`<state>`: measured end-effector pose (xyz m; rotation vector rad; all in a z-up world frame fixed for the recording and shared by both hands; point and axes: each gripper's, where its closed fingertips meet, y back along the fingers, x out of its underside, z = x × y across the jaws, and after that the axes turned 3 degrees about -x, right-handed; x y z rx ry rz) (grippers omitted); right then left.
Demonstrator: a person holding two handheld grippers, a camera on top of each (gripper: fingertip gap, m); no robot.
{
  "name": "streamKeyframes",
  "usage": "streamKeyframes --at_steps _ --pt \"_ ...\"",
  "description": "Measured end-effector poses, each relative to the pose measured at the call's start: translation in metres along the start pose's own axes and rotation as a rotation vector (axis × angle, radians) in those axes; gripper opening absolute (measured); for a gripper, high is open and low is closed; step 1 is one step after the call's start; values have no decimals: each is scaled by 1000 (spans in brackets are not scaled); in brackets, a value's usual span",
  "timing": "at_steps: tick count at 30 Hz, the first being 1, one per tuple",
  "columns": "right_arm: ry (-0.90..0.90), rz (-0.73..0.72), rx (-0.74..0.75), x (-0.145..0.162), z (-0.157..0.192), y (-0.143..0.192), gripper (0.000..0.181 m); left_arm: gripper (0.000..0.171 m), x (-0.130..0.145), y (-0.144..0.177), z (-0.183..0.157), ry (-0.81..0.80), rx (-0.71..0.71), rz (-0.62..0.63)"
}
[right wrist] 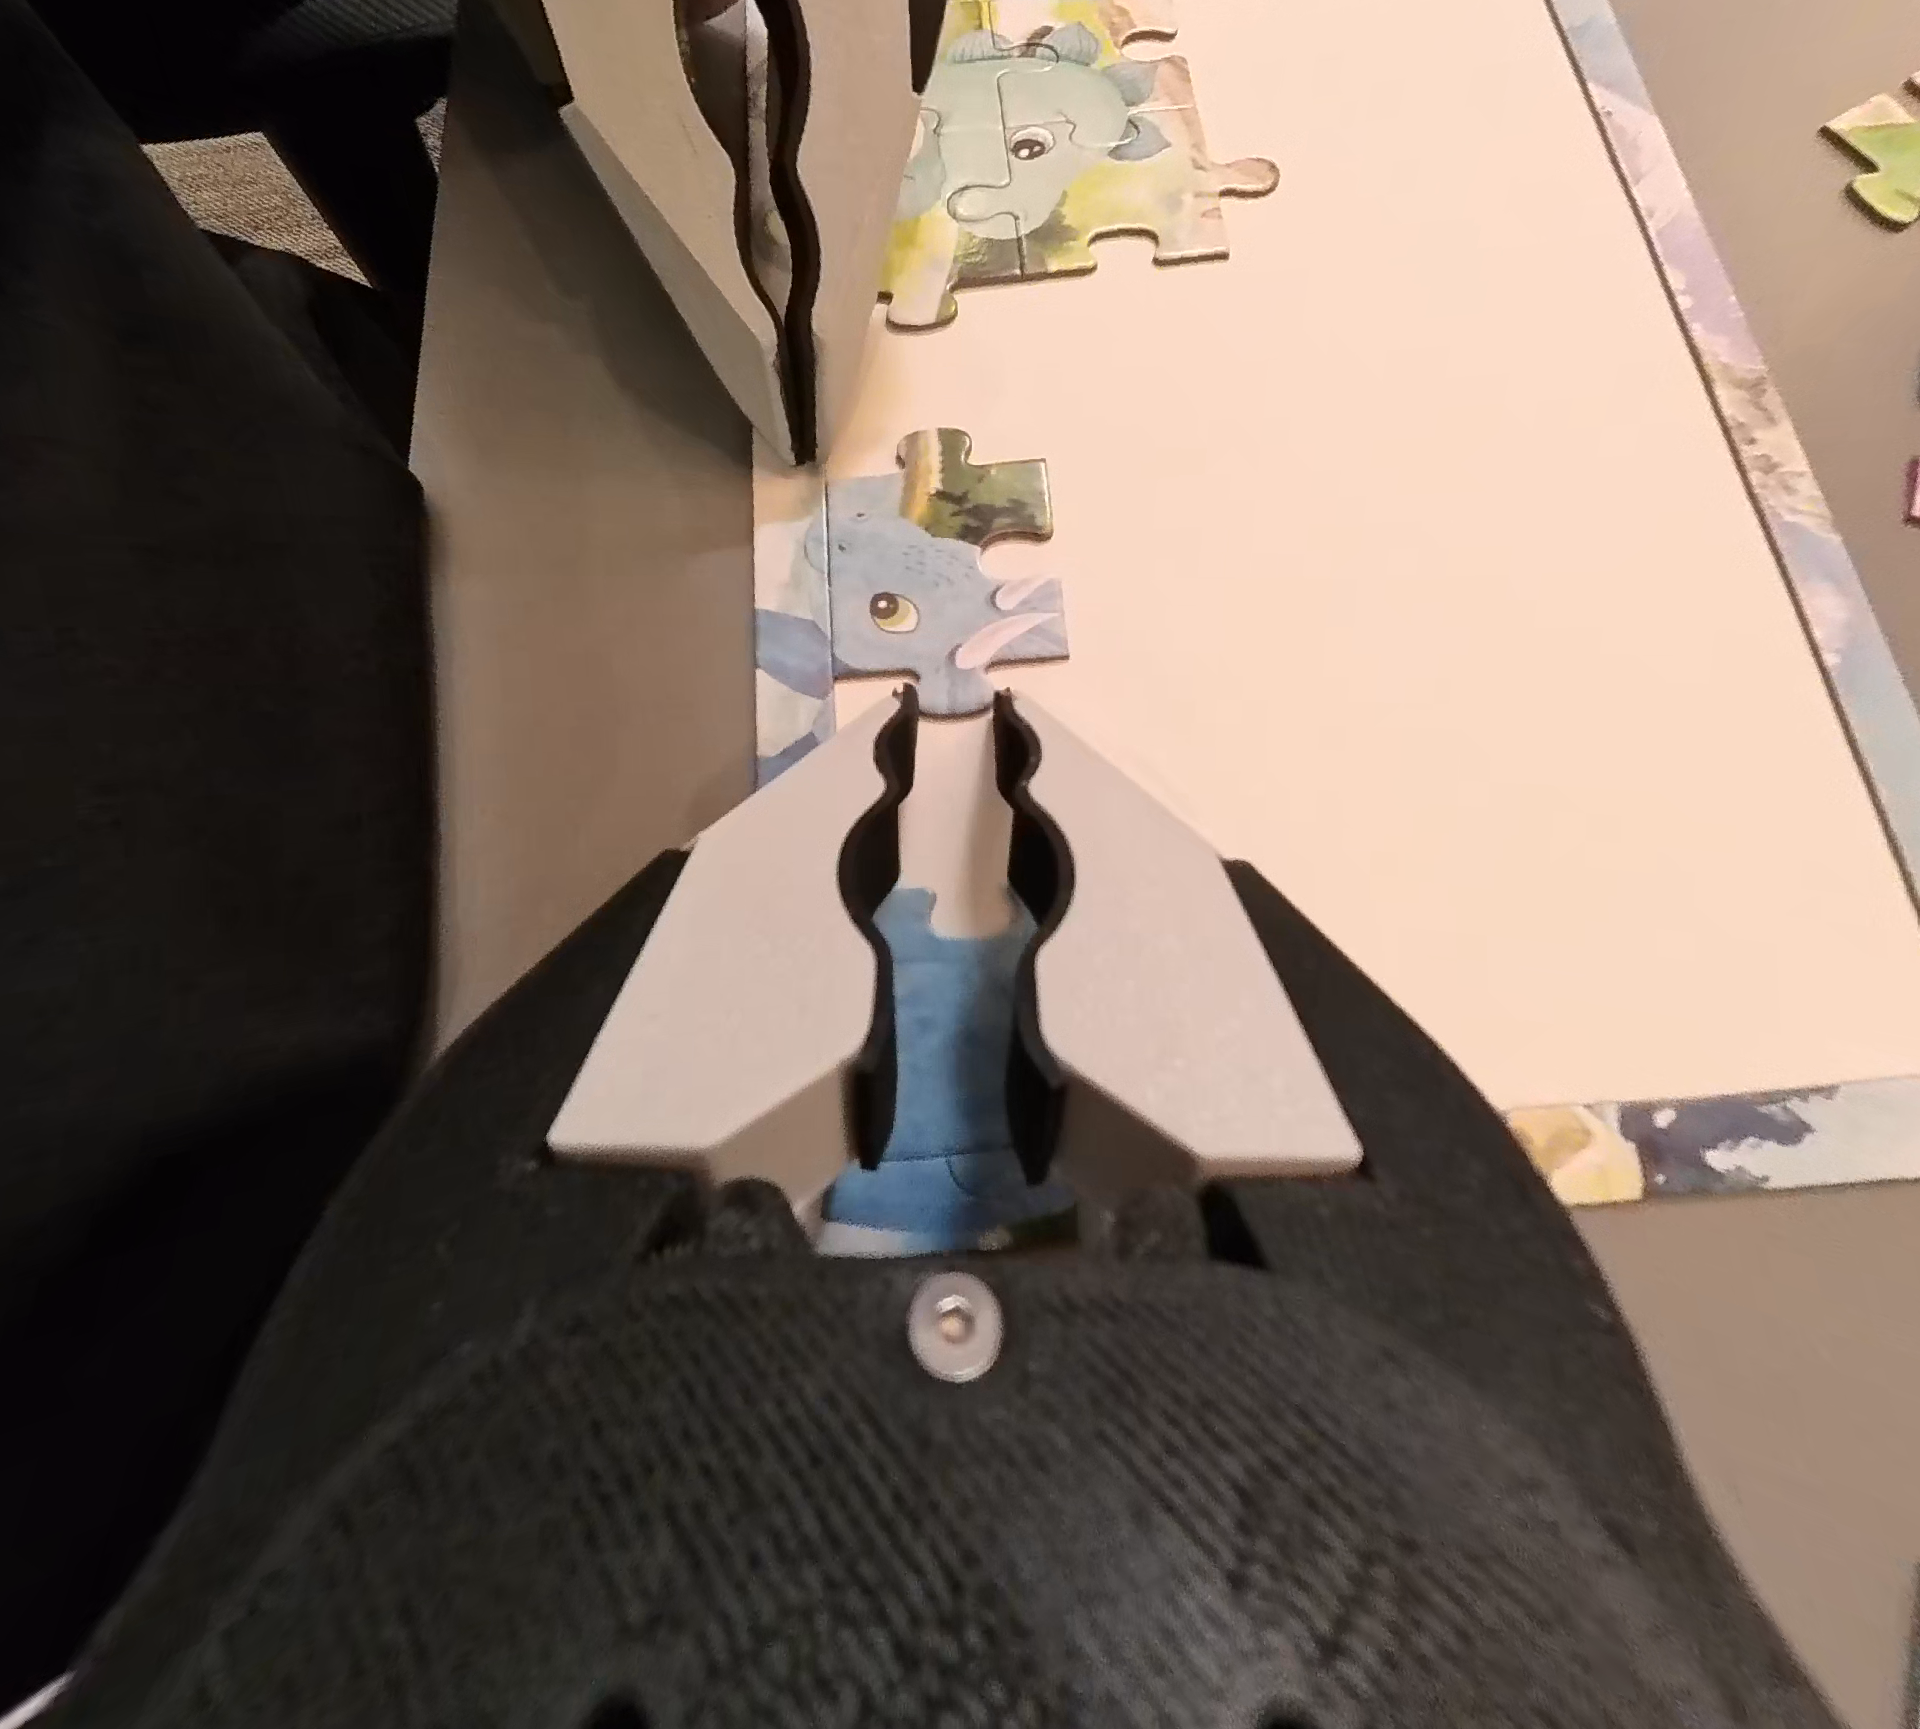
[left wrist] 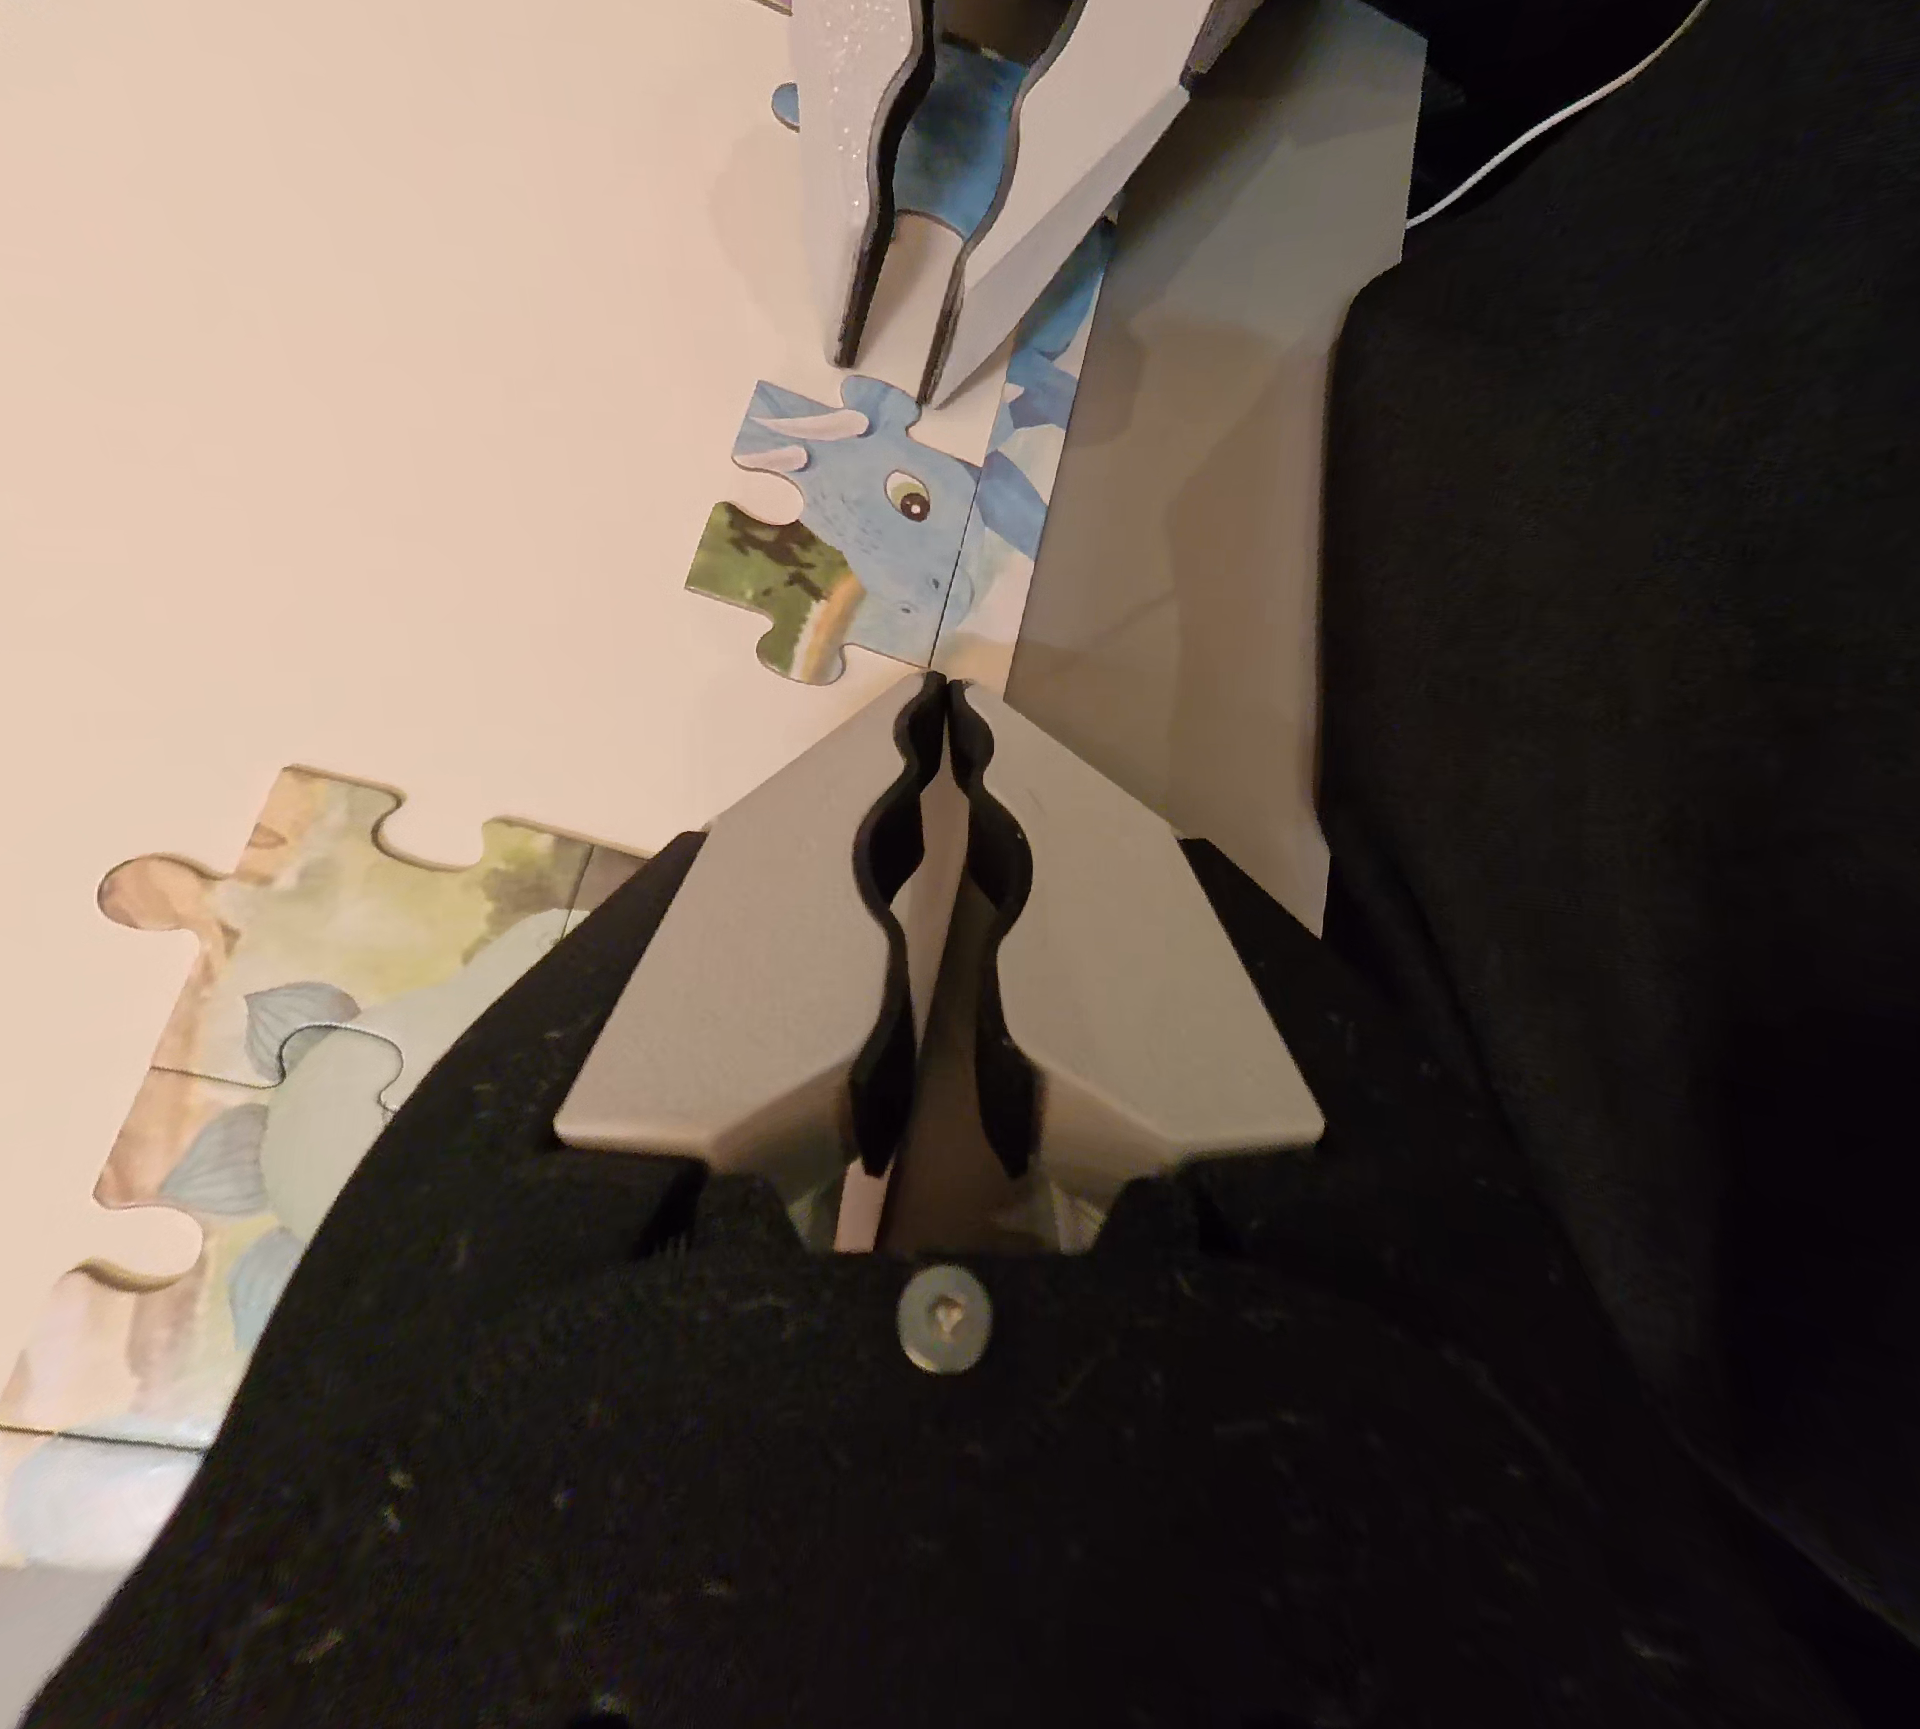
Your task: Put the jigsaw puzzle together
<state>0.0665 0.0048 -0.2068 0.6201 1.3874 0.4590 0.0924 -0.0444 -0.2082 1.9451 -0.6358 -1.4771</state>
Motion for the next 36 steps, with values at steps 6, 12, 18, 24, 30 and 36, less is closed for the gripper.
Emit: streamKeyframes --at_steps 6,12,18,24,30,36 --pt "-5 -37 0 -4 -1 4 12 0 0 0 -1 -5 -7 -1" --pt "-21 -29 -7 -3 -1 4 13 16 1 1 -5 18 32 -15" --pt "-20 -6 0 0 -1 1 13 23 0 2 -5 -2 15 -16" --pt "-19 -5 1 0 -2 1 13 24 0 5 -5 2 47 -49" --pt "-18 -4 3 0 -2 1 13 19 -3 11 -10 0 103 -94" --pt "-17 -3 6 0 -2 1 12 18 -1 9 -11 -4 107 -84"
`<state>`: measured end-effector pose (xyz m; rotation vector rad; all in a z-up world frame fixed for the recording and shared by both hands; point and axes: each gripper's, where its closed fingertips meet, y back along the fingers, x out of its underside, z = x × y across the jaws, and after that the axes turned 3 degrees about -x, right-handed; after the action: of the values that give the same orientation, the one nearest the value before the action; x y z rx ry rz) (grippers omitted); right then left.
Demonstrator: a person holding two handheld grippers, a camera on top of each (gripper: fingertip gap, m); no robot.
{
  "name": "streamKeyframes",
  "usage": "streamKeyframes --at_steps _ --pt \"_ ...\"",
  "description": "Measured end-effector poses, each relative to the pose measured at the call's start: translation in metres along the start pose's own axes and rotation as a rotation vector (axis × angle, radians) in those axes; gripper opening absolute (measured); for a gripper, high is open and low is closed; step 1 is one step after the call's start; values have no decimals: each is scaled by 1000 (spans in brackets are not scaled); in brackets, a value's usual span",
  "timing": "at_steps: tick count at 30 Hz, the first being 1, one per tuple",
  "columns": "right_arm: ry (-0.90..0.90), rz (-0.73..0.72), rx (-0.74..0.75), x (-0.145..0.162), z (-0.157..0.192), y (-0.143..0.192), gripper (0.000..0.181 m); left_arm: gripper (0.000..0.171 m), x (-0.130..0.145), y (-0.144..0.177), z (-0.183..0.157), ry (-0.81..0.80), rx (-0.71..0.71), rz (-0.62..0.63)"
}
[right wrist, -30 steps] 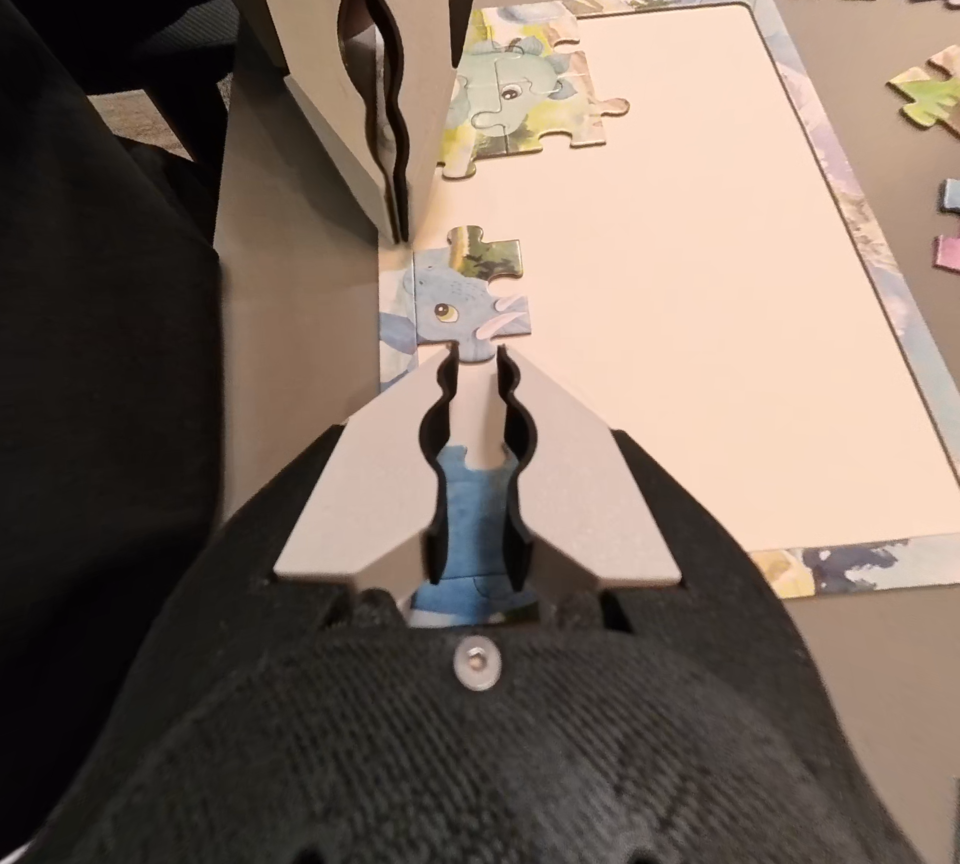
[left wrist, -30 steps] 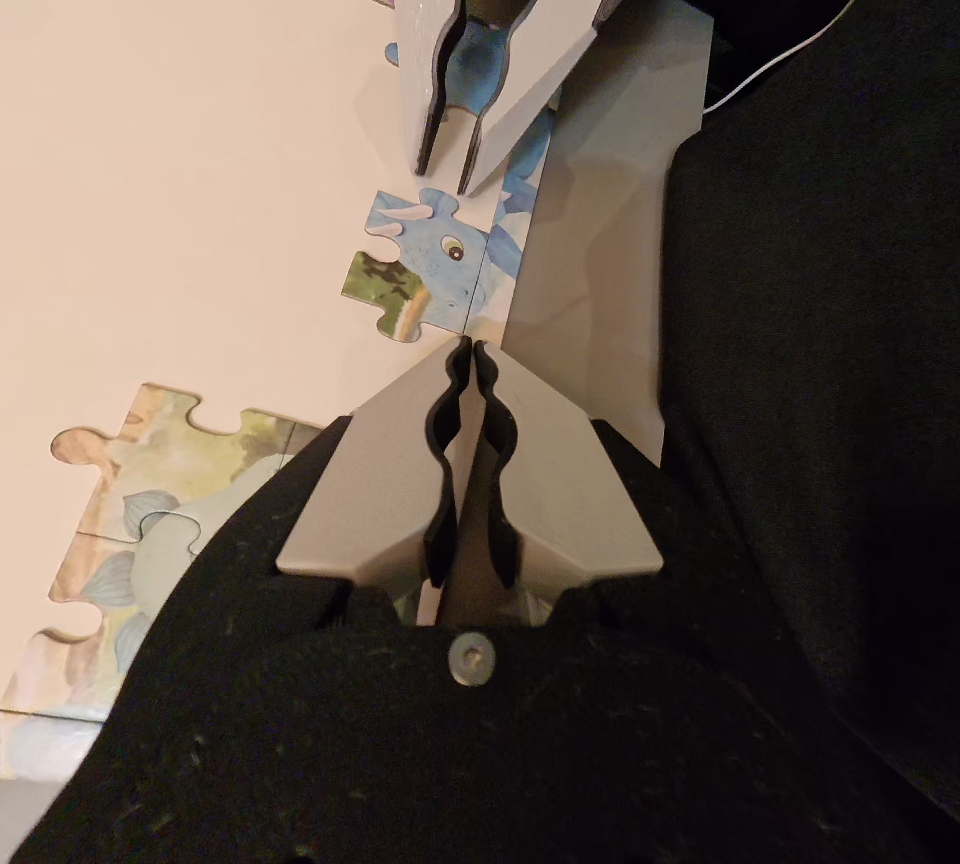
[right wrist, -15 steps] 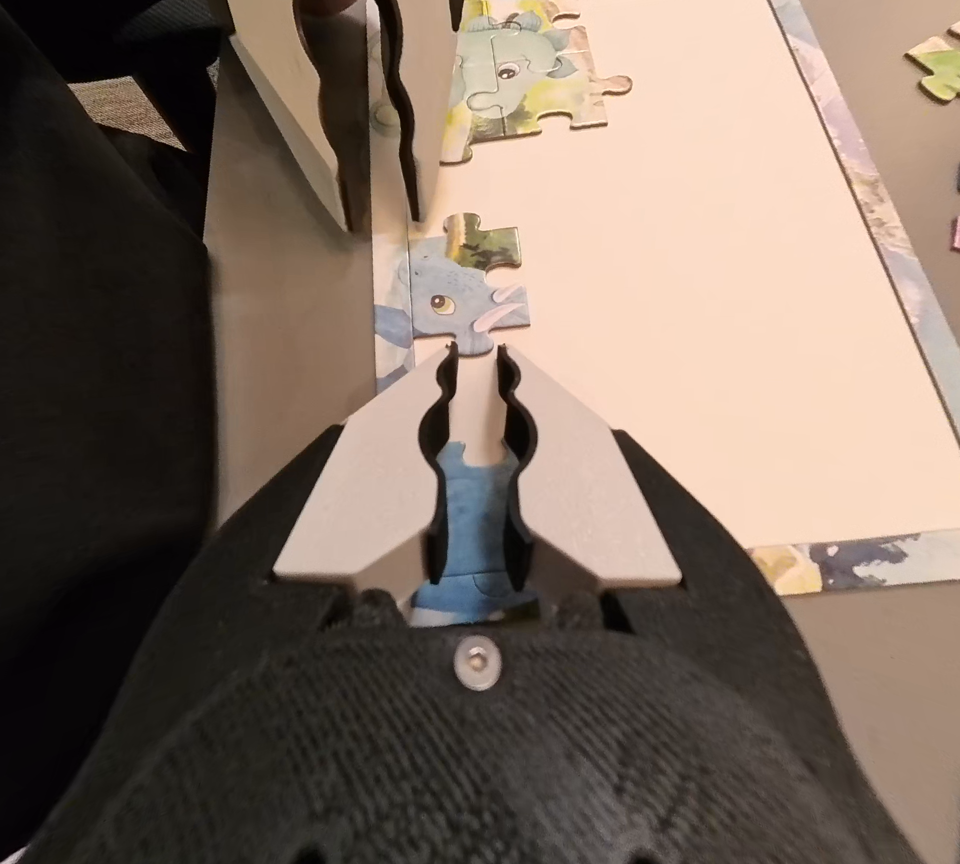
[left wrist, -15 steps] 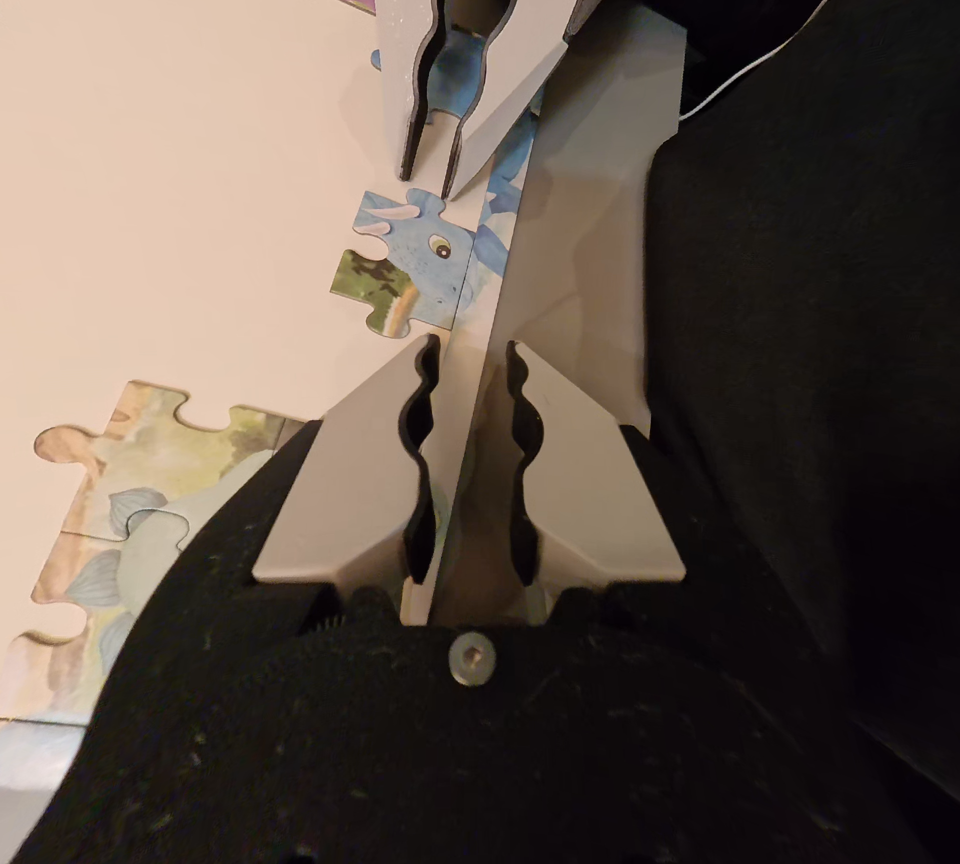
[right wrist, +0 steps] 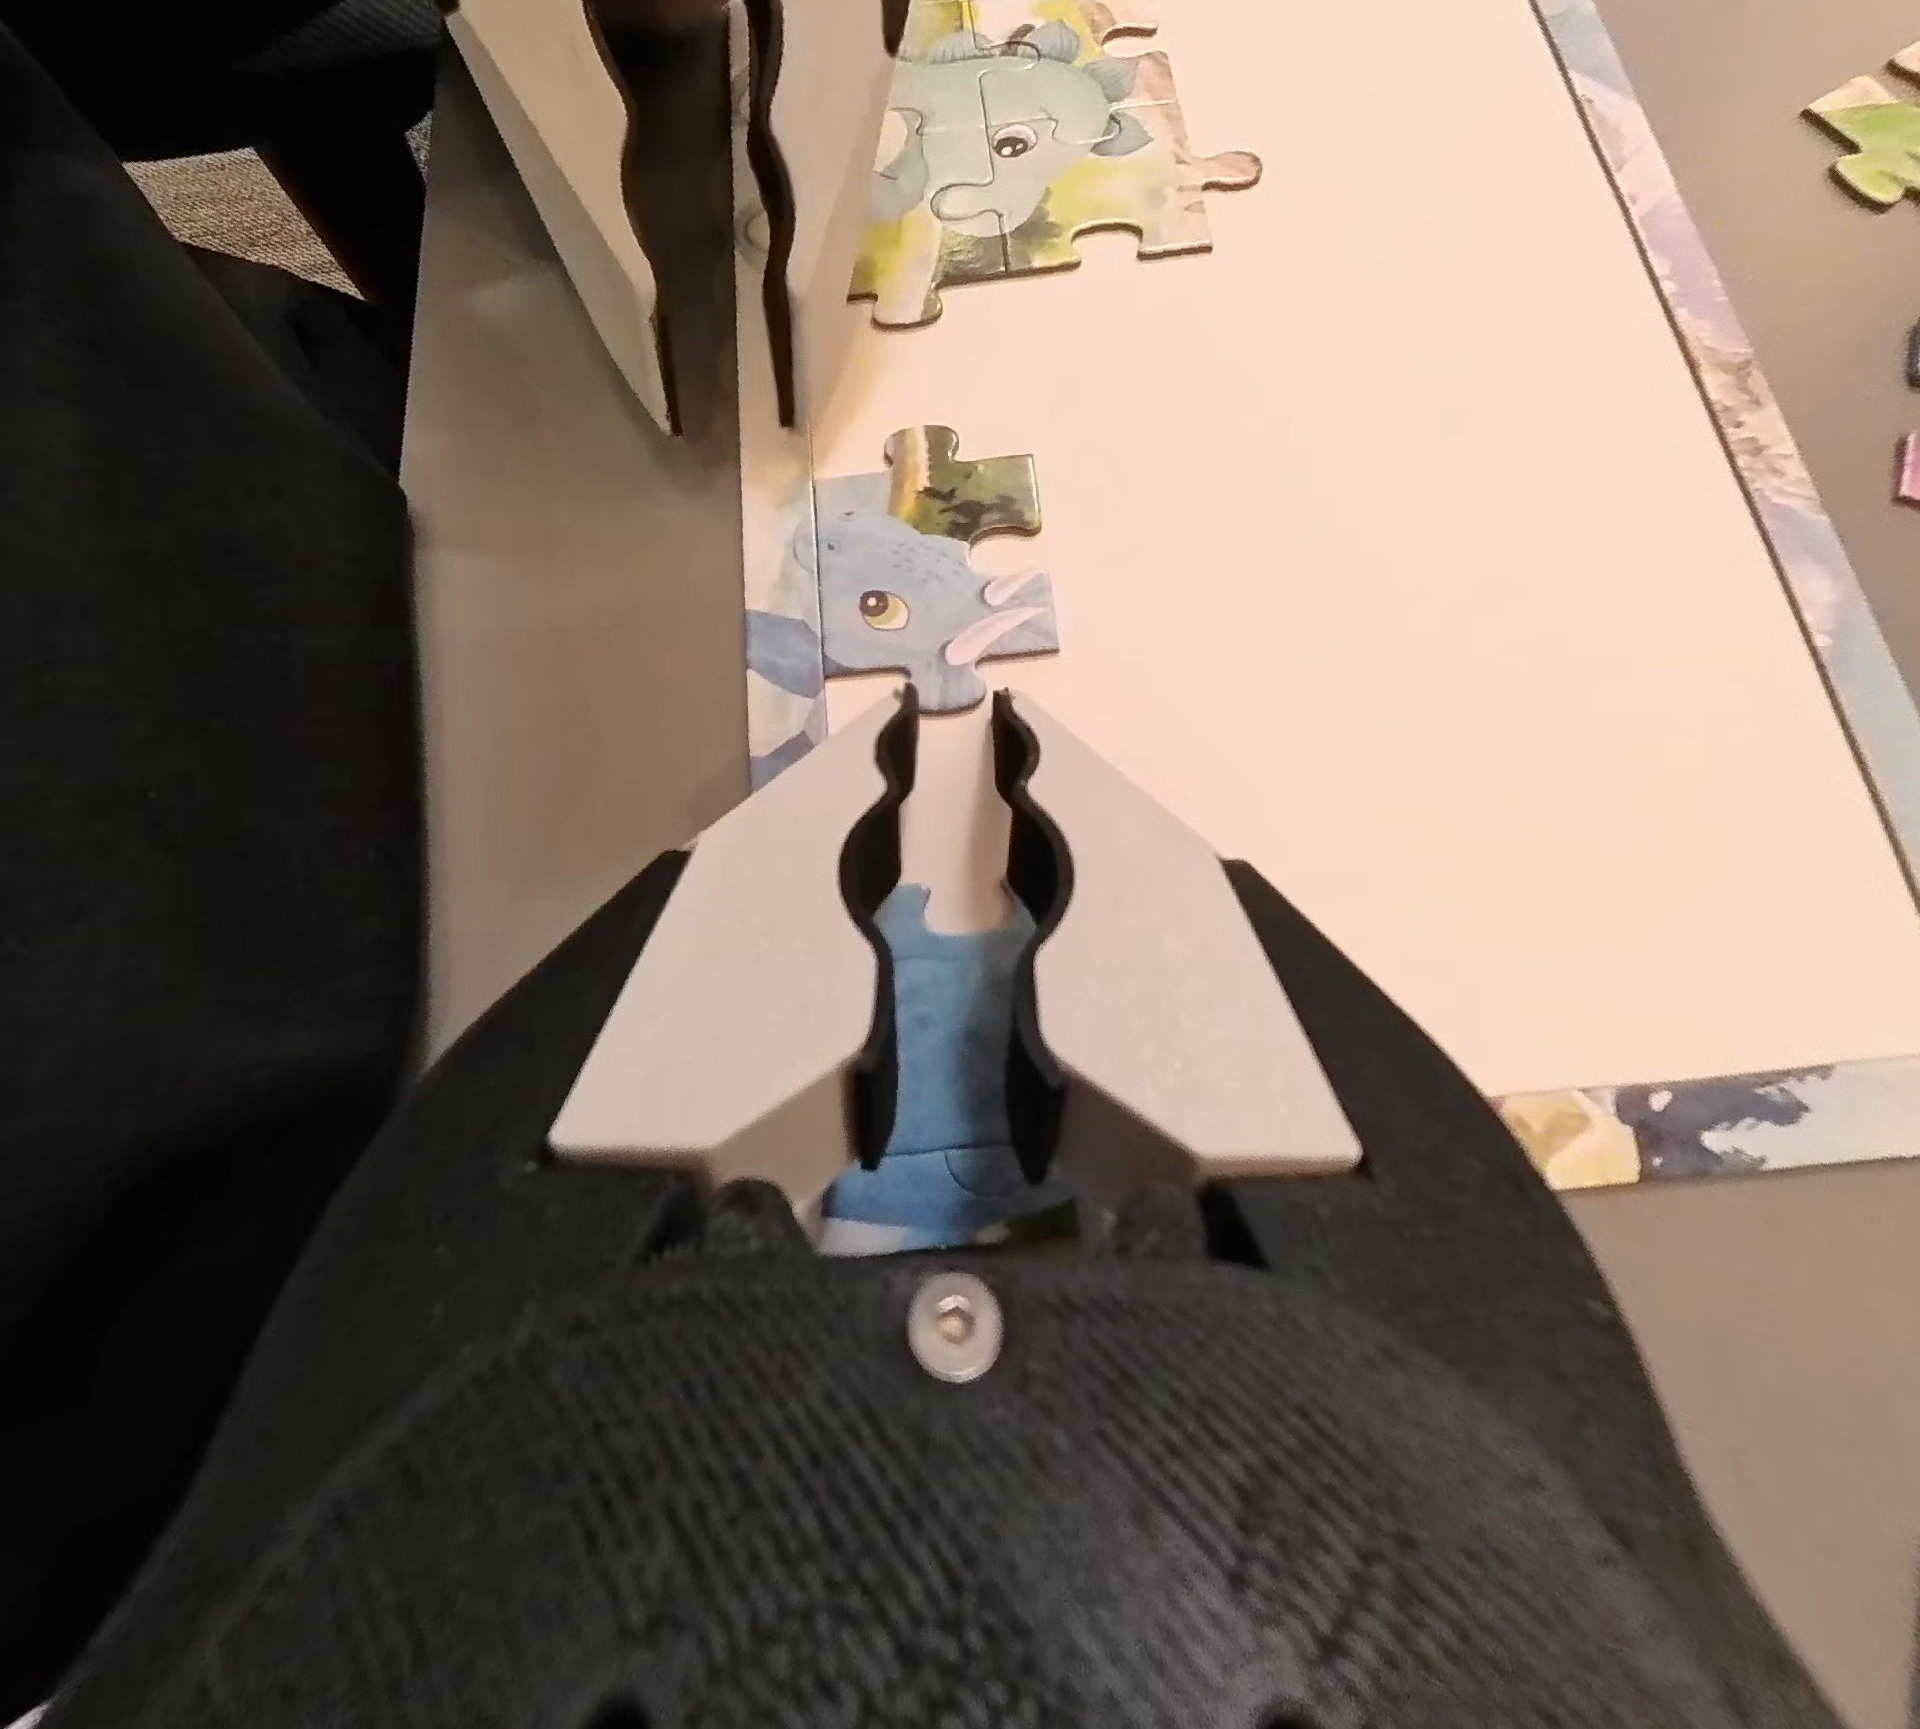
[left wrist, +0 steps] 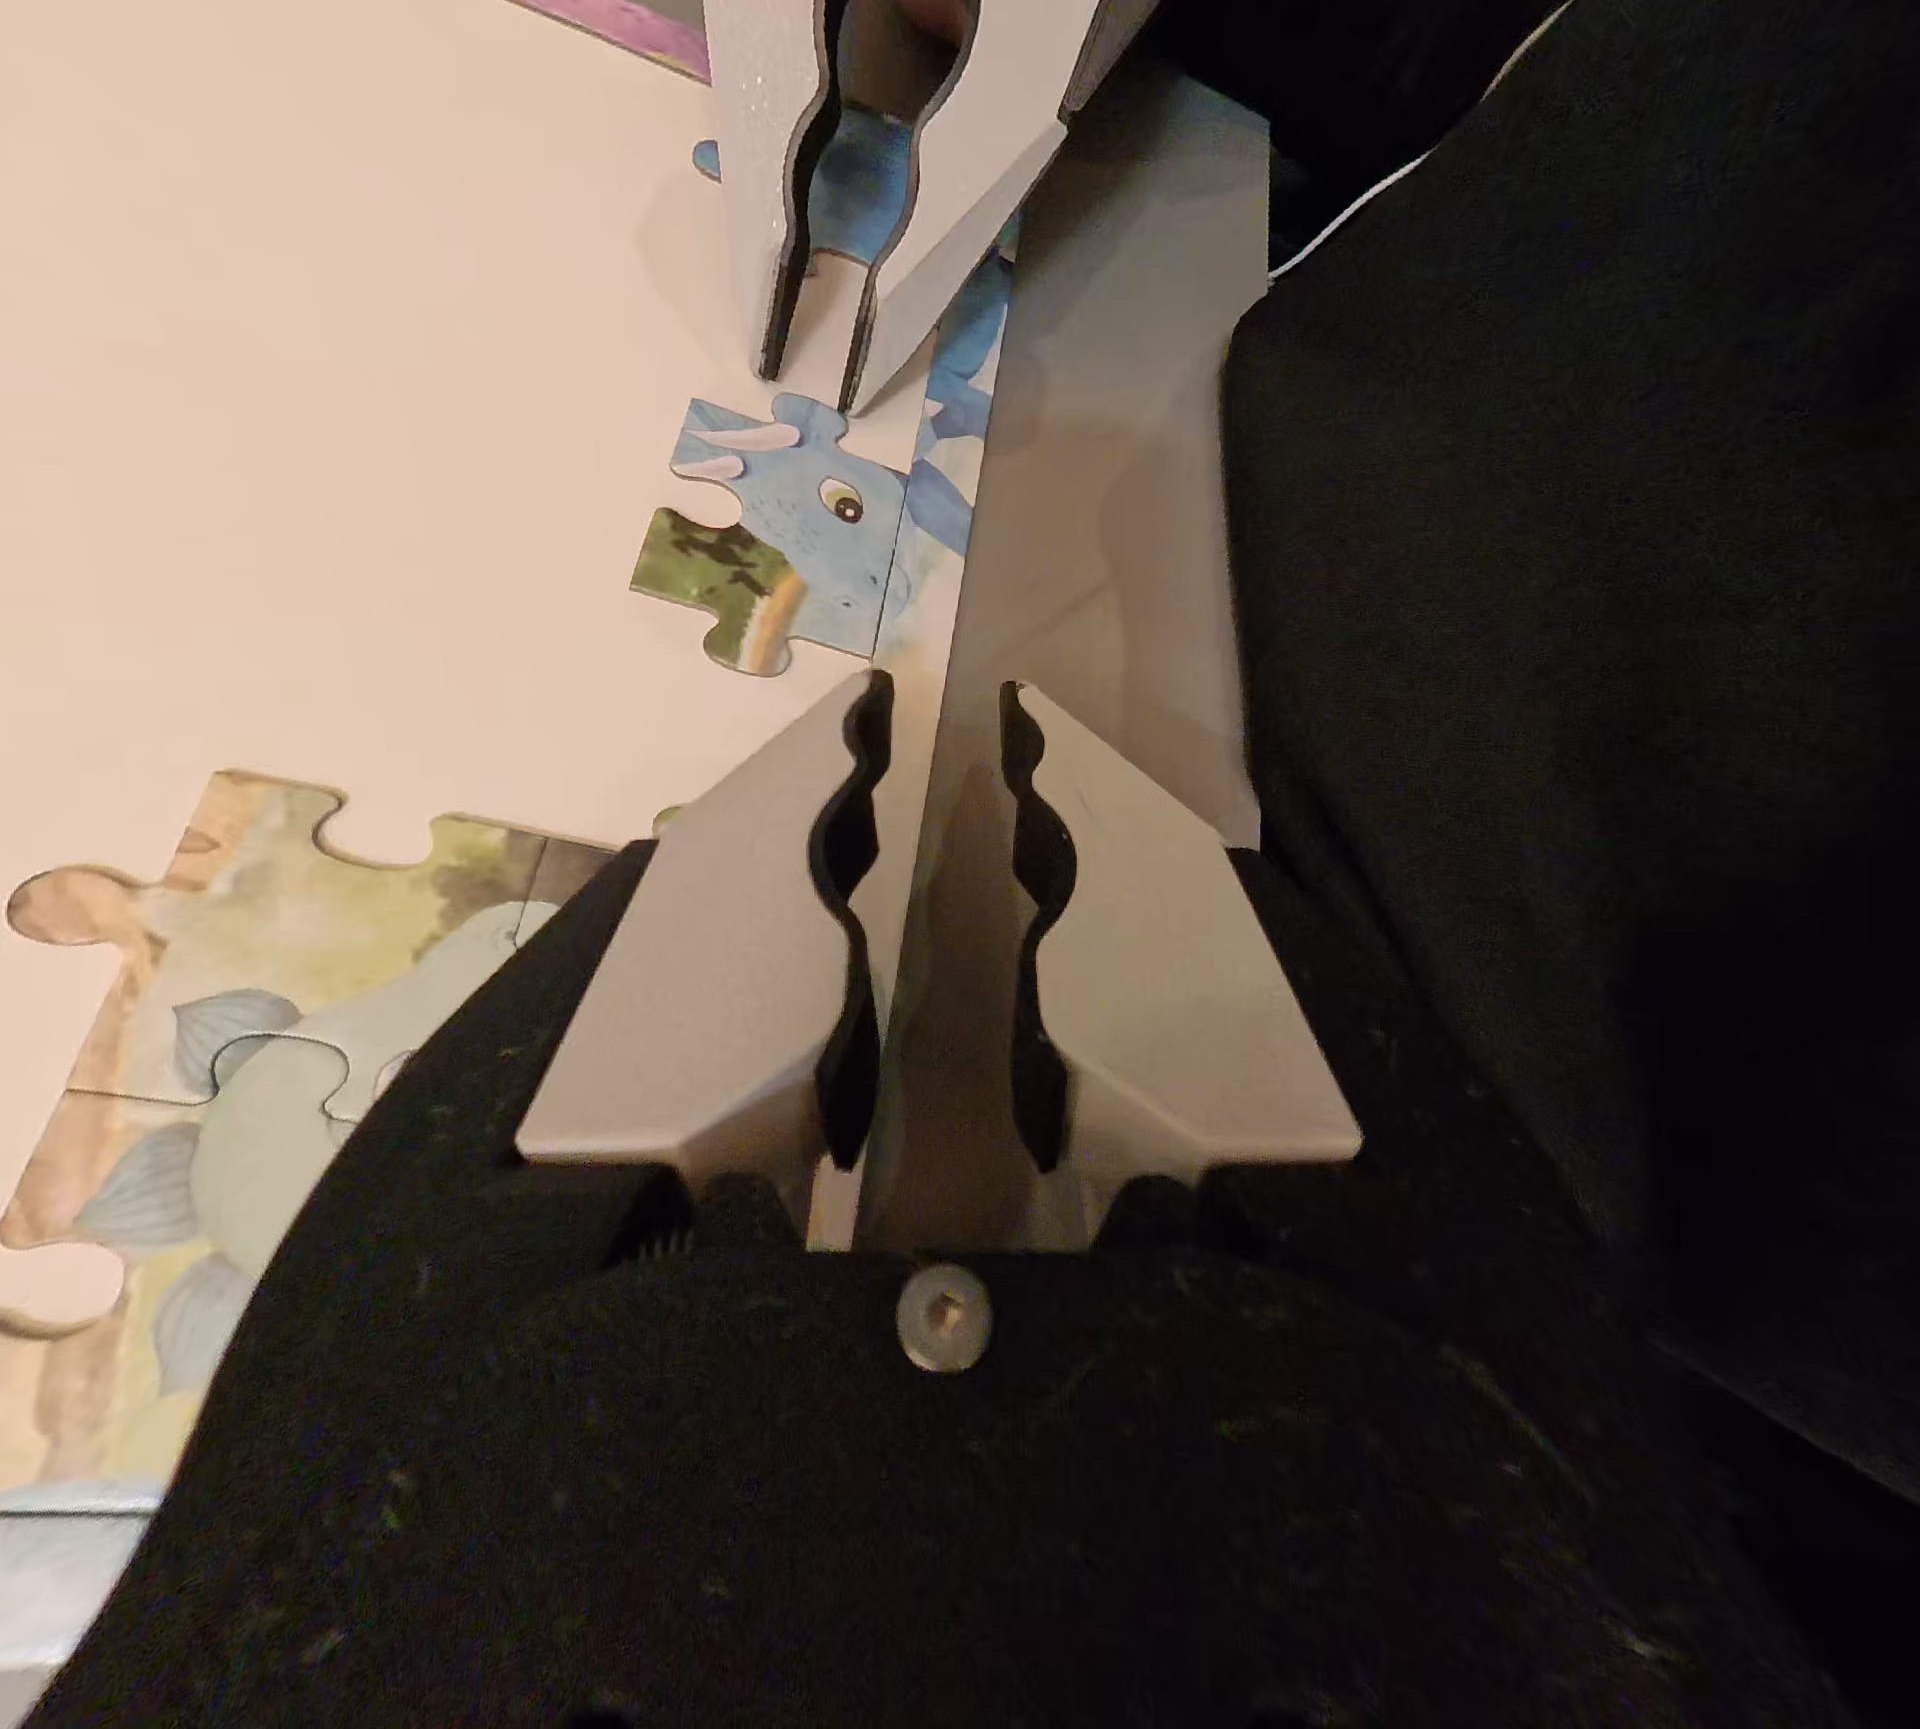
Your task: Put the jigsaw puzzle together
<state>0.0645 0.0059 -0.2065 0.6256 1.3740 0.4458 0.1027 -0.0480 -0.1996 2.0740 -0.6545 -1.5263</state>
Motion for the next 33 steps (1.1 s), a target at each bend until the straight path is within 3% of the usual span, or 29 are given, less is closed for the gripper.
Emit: streamKeyframes --at_steps 15,17,20,22,26,33 --pt "5 -6 -11 -1 2 0 11 15 0 -4 -1 -21 -18 20" --pt "2 -21 -15 -3 3 1 11 23 -7 -1 2 -27 -37 -23" --pt "-2 -45 -32 -6 4 4 16 58 -24 5 12 -26 -96 -123" --pt "9 -75 -71 -12 12 5 33 73 -28 5 19 -34 -145 -146" --pt "34 -89 -108 -16 22 3 59 76 -20 -2 25 -109 -237 -64" --pt "58 10 -45 -4 18 -9 56 77 -1 -12 18 -174 -236 59"
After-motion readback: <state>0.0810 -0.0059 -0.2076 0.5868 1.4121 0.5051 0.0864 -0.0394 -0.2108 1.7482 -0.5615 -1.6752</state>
